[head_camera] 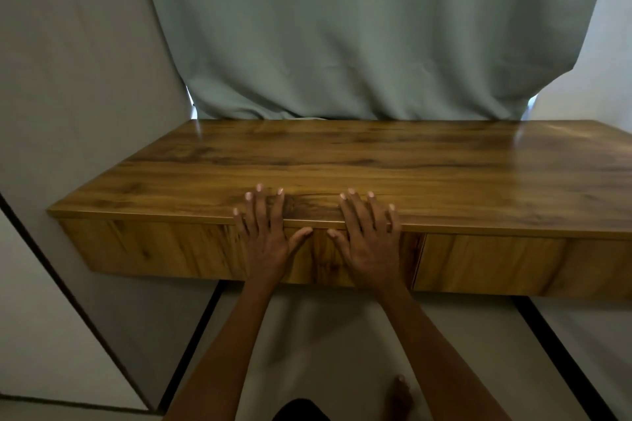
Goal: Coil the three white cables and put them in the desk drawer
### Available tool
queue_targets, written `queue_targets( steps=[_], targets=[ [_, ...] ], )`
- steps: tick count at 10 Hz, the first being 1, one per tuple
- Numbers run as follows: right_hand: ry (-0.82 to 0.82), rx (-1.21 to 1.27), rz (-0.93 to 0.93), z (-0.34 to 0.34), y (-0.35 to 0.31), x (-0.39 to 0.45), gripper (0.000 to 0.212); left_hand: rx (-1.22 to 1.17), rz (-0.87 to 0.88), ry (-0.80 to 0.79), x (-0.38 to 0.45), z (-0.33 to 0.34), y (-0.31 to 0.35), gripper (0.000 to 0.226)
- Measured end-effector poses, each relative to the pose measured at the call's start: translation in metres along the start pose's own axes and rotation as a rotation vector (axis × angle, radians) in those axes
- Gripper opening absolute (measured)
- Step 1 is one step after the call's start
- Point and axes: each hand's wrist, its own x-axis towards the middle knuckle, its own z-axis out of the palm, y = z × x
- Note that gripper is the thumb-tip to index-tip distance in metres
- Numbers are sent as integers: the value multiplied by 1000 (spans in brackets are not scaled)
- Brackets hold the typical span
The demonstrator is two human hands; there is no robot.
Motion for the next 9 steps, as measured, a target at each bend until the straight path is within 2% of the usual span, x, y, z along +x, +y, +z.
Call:
queue_targets(
  steps=[2, 3, 5, 6, 7, 9],
  targets=[
    [160, -101, -13, 32, 3, -33, 82, -15, 45, 89, -3, 14, 0, 83],
    [163, -137, -34, 34, 2, -31, 81, 28, 43, 92, -4, 15, -1, 81],
    [46, -89, -5, 23, -2, -30, 75, 25, 32, 23, -6, 4, 5, 75],
    [-71, -6, 64, 2, -5, -25, 64, 9, 86, -94, -9, -15, 0, 71],
    [-160, 55, 55, -34, -6, -19, 56, -35, 96, -228, -7, -50, -4, 72],
    [-236, 206, 87, -67, 1, 3, 52, -174, 14, -329, 0, -77, 6, 63]
  ],
)
